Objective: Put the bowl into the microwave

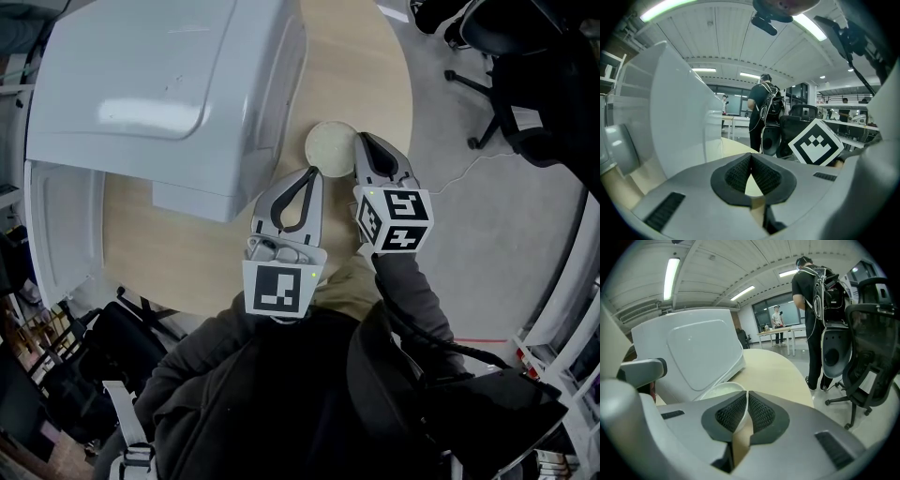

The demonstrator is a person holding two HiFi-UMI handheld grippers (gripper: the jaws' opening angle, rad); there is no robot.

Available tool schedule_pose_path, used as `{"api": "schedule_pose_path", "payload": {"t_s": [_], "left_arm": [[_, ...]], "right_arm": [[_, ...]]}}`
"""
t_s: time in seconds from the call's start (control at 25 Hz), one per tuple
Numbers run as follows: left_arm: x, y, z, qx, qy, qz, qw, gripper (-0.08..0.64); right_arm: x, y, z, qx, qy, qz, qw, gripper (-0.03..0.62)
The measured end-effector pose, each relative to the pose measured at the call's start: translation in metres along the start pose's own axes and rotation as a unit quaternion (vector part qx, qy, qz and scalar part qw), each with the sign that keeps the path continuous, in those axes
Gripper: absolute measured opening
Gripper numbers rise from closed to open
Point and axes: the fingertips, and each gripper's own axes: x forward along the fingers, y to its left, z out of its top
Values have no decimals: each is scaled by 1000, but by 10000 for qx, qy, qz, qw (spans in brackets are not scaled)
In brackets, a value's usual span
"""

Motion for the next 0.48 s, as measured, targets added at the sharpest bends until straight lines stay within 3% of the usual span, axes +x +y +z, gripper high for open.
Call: {"api": "schedule_pose_path", "payload": {"t_s": [0.48], "left_arm": [[-60,-3,2,137,-244,-155,9995,9]], "right_arm": [[-51,35,-22,45,-139,-210,9997,20]]}}
